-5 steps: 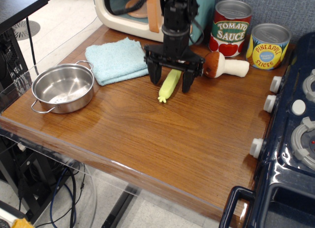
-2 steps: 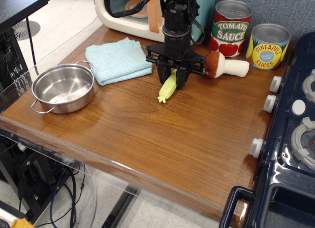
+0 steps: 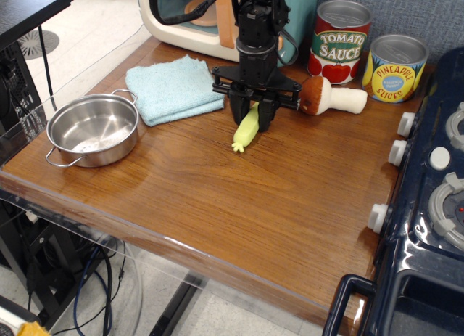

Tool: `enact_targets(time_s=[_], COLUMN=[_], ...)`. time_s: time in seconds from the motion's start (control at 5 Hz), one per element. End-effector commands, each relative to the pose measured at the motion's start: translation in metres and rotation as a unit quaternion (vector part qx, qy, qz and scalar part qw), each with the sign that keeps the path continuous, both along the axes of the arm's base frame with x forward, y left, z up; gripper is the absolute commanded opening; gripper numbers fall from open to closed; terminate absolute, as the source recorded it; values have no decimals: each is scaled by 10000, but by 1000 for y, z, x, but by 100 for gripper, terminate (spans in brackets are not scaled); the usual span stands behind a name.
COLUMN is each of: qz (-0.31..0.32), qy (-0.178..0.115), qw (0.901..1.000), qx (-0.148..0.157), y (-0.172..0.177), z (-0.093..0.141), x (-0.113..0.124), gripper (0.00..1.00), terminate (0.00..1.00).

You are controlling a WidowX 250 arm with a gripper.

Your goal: Place the spatula vertically near the stove.

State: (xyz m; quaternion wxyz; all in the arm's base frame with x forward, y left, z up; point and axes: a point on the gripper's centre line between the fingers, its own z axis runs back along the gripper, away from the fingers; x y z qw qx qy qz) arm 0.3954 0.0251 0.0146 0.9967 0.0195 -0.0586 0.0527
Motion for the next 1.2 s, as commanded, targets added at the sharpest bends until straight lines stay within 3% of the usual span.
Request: enact_targets(time_s=[0.0, 0.2, 0.4, 0.6, 1.0], qz=[-28, -106, -192, -293, -282], qy=[-504, -644, -789, -634, -522], qw=[9987, 9977, 9967, 9972, 9977], qx=[80, 170, -55, -270, -317], y=[1, -2, -20, -47, -94], z=[67, 96, 113, 108, 72], x=[-15, -38, -62, -87, -103], gripper=[0, 0, 0, 0, 0], terminate=[0, 0, 0, 0, 0])
